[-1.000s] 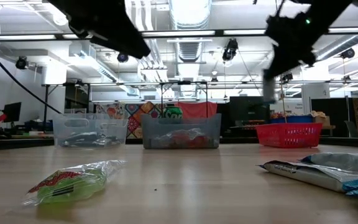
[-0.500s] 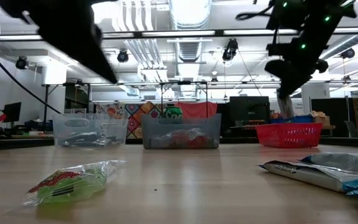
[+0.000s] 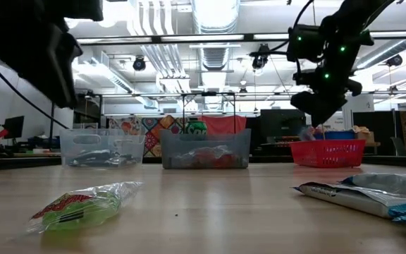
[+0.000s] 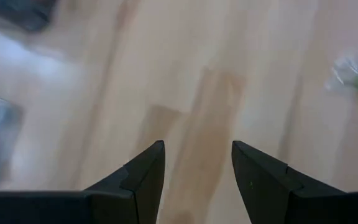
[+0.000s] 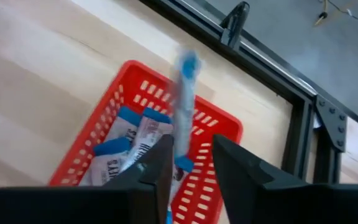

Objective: Organize candy in baskets
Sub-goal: Put the orange gummy into the black bin

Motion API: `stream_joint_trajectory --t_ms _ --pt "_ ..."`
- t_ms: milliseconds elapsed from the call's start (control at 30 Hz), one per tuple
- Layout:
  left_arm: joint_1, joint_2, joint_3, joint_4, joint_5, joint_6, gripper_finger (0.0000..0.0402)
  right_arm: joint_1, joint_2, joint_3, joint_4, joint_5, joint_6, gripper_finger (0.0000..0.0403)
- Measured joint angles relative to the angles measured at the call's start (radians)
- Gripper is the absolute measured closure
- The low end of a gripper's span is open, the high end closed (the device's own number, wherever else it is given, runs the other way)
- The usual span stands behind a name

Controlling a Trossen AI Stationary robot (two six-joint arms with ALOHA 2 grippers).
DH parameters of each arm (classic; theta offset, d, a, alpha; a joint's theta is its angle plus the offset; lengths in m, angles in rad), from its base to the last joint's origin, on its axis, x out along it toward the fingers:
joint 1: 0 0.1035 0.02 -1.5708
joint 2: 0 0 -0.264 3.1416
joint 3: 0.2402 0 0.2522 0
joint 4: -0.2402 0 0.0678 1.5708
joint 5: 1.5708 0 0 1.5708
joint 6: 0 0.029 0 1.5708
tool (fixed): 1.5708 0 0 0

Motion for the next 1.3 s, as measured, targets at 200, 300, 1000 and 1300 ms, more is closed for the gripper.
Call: stream_joint_trajectory --t_ms 200,300,1000,1300 --pt "-0.026 0.0 0.0 -0.004 0.103 -0.017 0.0232 -0.019 -0.024 0.059 -0.029 0.001 -0.024 0.0254" --pt "-0.047 0.0 0.0 -0.004 0.121 -0.039 0.0232 -0.018 -0.061 0.143 -0.029 0.001 -0.063 0.0244" --pt "-0.236 0.11 0.011 0.186 0.041 -0.284 0.0232 0.327 -0.384 0.011 0.283 -0.5 -0.299 0.0288" --pt "-0.282 0.114 0.062 0.202 0.103 -0.37 0.0232 0.536 -0.295 -0.032 0.284 -0.533 -0.242 0.0303"
